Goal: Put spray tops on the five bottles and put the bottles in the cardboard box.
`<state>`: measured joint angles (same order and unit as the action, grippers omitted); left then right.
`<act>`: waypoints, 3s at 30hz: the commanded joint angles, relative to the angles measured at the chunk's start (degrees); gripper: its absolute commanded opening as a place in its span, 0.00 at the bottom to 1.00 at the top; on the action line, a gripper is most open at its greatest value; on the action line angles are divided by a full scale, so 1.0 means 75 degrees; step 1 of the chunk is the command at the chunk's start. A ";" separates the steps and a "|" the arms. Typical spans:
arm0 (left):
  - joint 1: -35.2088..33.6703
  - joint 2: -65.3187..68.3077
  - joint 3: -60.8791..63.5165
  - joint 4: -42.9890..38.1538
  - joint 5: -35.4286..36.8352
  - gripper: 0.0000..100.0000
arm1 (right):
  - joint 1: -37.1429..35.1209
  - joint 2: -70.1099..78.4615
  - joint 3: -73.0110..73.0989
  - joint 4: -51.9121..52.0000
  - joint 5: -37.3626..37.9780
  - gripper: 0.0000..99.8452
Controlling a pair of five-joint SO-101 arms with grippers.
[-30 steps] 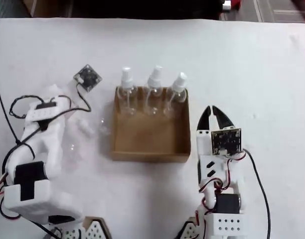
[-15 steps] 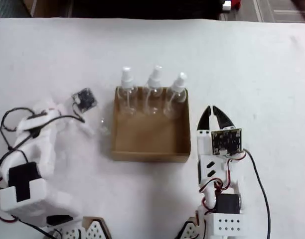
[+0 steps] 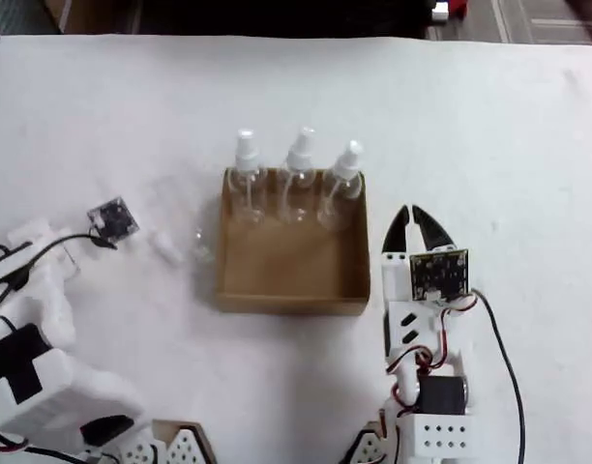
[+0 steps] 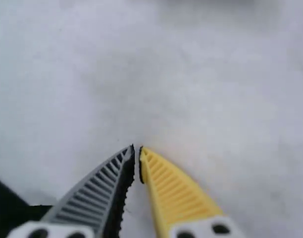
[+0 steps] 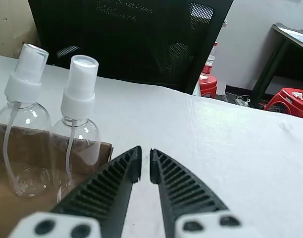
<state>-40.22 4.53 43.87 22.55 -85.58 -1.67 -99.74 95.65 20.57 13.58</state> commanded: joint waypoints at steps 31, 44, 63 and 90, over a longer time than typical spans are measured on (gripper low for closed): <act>0.1916 -1.1470 0.3727 0.3200 0.5837 0.03 | -0.0252 0.0006 0.0188 -0.0299 0.0399 0.02; 0.3089 -0.8035 -0.0117 0.4900 0.7678 0.03 | -0.0252 0.0006 0.0188 -0.0299 0.0399 0.02; 0.2678 0.0006 -0.7349 0.8580 0.7631 0.03 | -0.0252 0.0006 0.0188 -0.0346 0.0445 0.02; 0.4812 0.0358 -0.6447 0.6283 0.6927 0.09 | -0.0252 0.0006 0.0188 -0.0322 0.0457 0.02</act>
<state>-2.77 6.29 -4.04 79.87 -37.67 -3.43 -99.65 96.62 18.46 17.01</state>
